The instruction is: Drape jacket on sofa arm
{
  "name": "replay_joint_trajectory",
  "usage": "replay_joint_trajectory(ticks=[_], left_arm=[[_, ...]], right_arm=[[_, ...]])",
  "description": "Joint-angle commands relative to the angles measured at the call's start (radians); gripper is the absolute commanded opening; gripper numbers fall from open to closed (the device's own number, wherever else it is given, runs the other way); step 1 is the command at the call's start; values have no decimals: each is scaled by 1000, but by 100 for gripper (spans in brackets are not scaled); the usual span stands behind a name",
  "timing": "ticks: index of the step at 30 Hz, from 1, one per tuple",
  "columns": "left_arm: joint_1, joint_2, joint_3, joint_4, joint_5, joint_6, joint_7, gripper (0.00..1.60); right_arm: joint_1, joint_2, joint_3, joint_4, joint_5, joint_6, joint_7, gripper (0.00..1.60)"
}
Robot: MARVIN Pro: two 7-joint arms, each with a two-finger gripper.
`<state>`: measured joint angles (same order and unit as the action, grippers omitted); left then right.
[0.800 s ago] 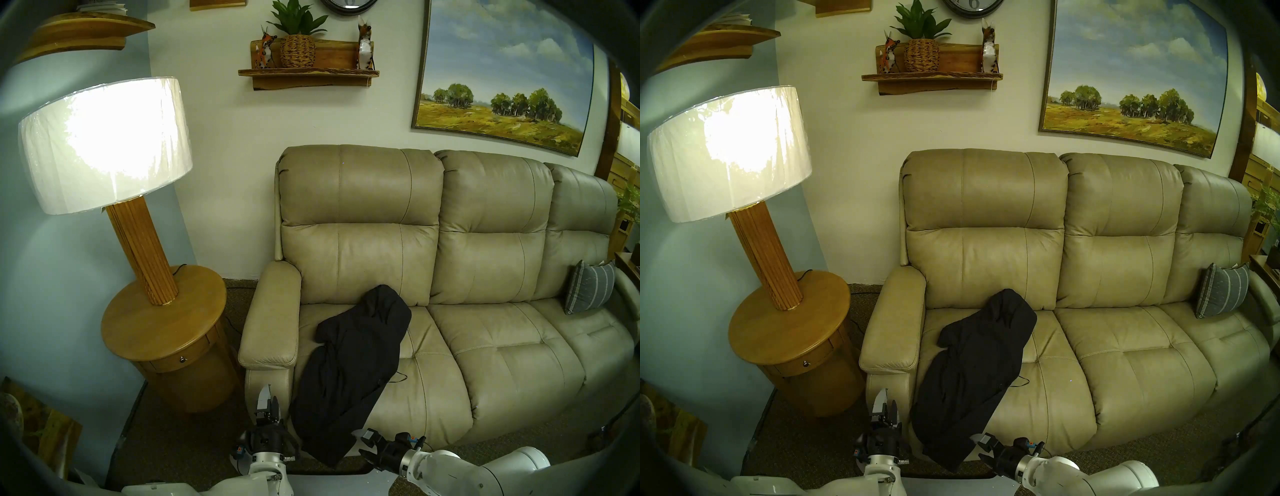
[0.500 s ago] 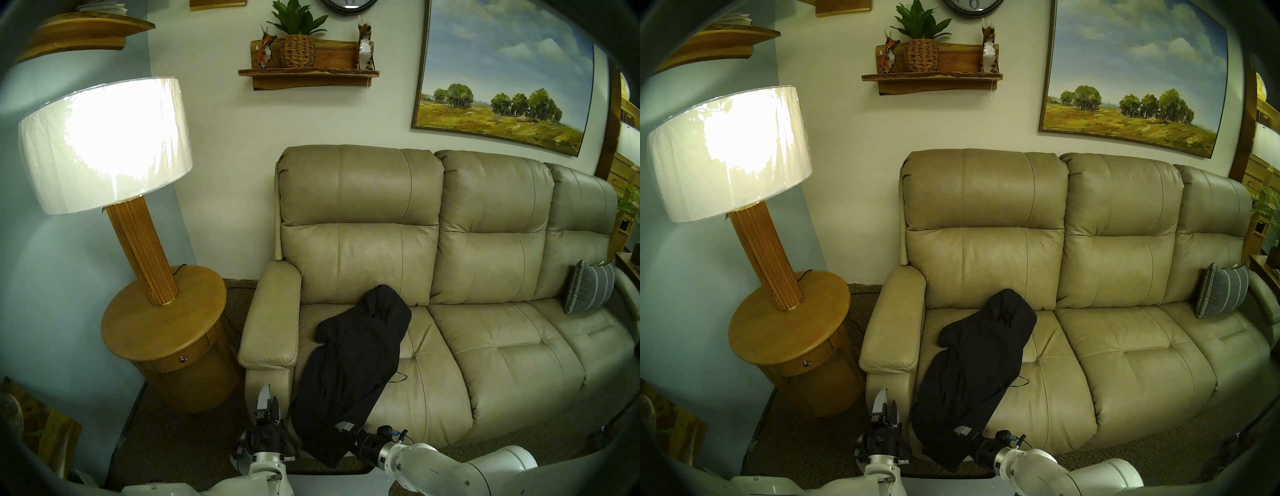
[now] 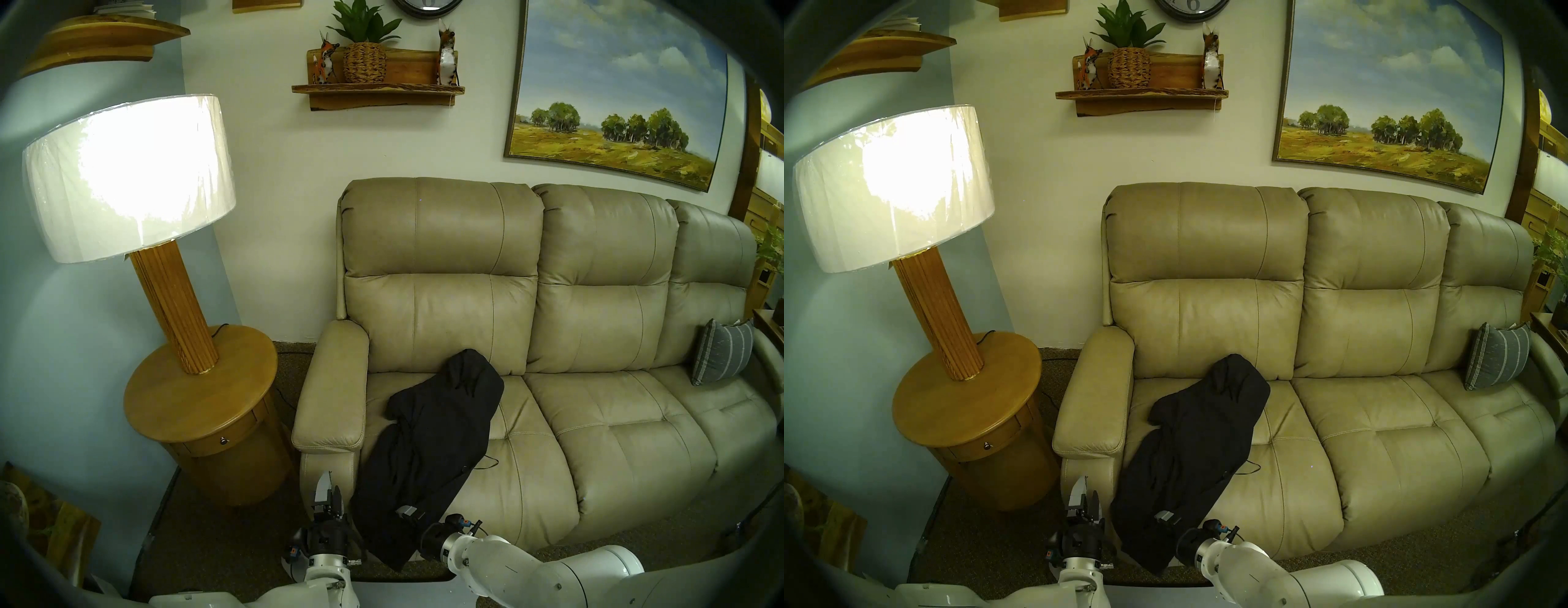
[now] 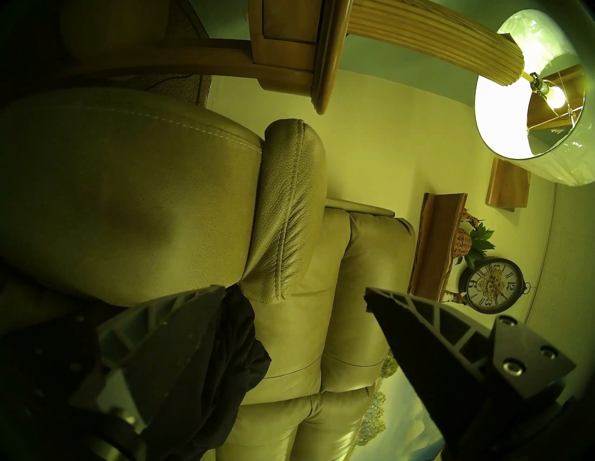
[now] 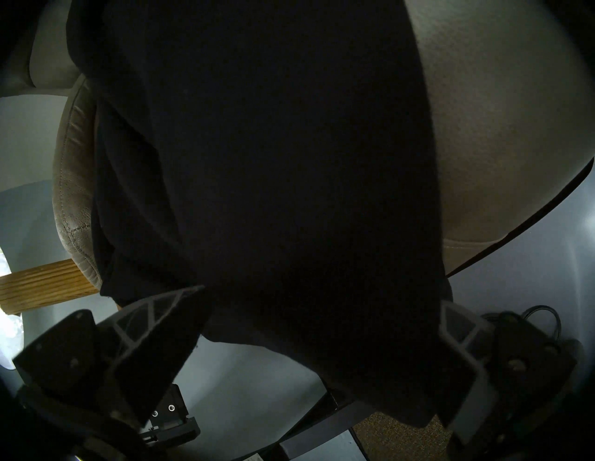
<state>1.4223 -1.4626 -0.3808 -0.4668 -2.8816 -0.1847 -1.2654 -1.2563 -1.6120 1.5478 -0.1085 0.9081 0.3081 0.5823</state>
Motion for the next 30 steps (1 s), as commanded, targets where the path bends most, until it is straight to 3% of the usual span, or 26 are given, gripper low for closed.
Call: replay_joint_trajectory(ticks=[1,3,4,5,21,30], left_arm=[[-2,0,1,-1,3,-3,-6,160],[-2,0,1,-1,3,-3,-7,160],[-2,0,1,-1,3,-3,-7,160],[-2,0,1,-1,3,-3,-7,160],[-2,0,0,-1,3,-2,-5,160],[-2,0,0,-1,4,-3,-6,160]], right_arm=[[46,-22,27,-17,28,25,-9,49],[56,-15,32,-24,29,34,-6,29],[60,-12,33,-28,29,38,-2,7],[64,-8,33,-34,27,36,3,0],[174,30,111,-149,77,56,127,0],[214,-35,86,-195,53,71,166,0]])
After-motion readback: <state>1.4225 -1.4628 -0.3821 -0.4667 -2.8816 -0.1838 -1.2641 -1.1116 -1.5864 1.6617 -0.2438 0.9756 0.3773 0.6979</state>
